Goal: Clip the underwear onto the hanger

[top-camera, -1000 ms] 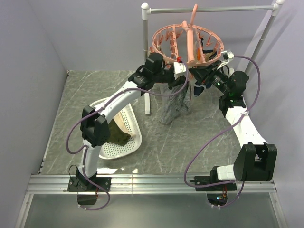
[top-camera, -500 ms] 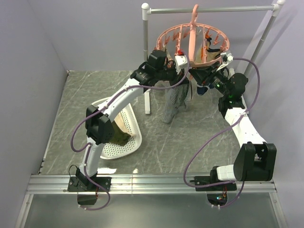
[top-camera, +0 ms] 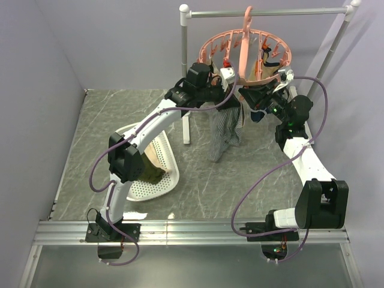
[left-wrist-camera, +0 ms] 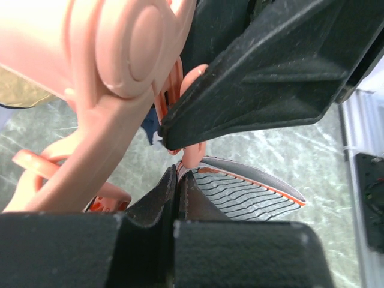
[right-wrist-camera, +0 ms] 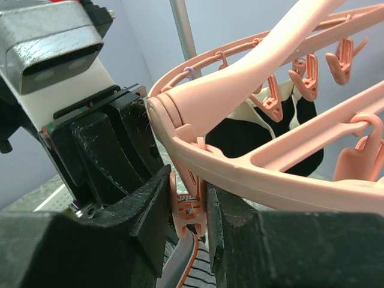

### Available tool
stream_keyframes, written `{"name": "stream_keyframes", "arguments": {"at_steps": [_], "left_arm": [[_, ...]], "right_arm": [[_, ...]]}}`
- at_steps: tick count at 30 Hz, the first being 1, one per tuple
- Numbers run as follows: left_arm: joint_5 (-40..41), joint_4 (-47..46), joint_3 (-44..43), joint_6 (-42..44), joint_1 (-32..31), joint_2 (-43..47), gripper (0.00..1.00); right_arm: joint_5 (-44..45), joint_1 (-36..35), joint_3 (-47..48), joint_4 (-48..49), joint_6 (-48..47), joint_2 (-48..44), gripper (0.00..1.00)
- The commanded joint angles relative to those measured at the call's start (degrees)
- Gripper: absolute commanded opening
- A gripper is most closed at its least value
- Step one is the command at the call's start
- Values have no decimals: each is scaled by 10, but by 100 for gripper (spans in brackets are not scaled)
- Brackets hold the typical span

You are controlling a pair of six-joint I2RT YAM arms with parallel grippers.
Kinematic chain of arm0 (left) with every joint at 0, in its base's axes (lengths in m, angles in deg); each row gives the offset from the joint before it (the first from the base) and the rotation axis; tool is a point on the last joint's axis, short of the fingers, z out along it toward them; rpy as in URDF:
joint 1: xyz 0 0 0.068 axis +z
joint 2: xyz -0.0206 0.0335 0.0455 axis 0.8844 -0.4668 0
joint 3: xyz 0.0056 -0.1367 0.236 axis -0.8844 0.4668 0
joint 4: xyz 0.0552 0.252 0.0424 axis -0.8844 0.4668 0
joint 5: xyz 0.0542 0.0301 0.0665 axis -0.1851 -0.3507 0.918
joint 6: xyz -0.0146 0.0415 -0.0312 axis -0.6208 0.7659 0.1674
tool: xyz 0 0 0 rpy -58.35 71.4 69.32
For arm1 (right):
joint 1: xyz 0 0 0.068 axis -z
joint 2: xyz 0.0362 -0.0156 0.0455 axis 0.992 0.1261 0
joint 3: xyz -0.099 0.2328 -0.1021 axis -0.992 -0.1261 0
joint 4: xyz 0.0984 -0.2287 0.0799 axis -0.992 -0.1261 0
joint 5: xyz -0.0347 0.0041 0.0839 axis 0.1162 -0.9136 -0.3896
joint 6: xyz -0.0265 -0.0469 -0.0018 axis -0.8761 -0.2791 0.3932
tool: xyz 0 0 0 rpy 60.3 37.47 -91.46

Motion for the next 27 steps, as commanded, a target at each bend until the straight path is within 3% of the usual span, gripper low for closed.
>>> {"name": "stream_keyframes", "arguments": {"at_steps": [1,20,27], "left_arm": [[-12,-39,-7,-57,10,12,0],[16,-30,-43,-106,14,-24,0],[12,-51,-41,-145,14,-24,0]], "right_arm": [[-23,0,-6,53,-18,-5,0],[-30,-2,-11,80,-2,-4,0],[-27,-5,-13,62,-37,-6,0]]}}
